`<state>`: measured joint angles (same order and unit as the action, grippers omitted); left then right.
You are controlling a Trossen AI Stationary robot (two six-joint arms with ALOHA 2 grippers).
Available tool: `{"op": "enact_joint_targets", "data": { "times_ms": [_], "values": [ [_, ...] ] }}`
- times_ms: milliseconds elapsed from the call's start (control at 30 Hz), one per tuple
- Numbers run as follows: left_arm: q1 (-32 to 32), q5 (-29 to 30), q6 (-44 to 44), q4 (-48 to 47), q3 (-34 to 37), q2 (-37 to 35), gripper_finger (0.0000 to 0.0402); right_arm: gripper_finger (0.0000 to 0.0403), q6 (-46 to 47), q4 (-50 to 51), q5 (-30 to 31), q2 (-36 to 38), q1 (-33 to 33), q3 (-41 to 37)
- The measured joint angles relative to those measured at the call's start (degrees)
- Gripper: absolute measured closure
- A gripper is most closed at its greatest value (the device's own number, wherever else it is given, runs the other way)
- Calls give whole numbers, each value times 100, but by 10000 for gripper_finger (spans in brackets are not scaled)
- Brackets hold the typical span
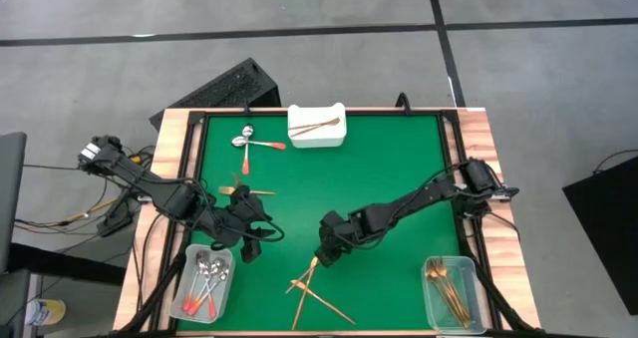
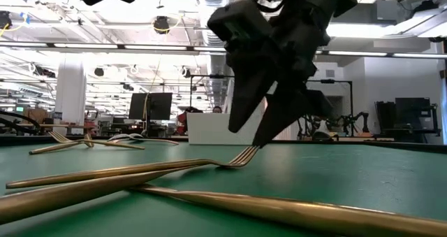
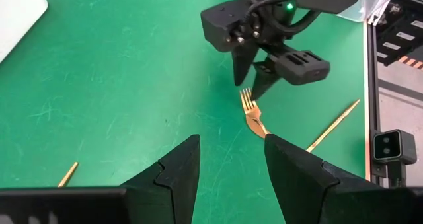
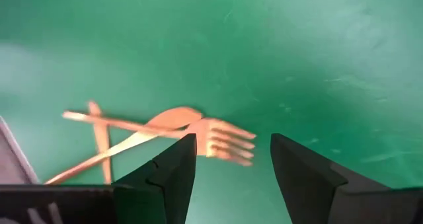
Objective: Sort silverware by color (type)
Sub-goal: Put the gold fork into the transparent bin
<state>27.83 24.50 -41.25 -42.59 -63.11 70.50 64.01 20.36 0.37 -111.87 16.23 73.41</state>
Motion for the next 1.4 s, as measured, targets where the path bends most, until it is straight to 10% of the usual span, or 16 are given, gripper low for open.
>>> {"op": "enact_joint_targets", "data": {
  "times_ms": [667,1067,1400],
  "values": [
    [-213,28,157,17,-9,2,245,210,133,-582,-682,-435,-74,23],
    [-227,30,229,0,-9,2,245,377,308,-615,-767,-455,-48,31],
    [-227,30,89,-2,-9,2,245,273,150,-1443,-736,-572,105,31]
  ]
}}
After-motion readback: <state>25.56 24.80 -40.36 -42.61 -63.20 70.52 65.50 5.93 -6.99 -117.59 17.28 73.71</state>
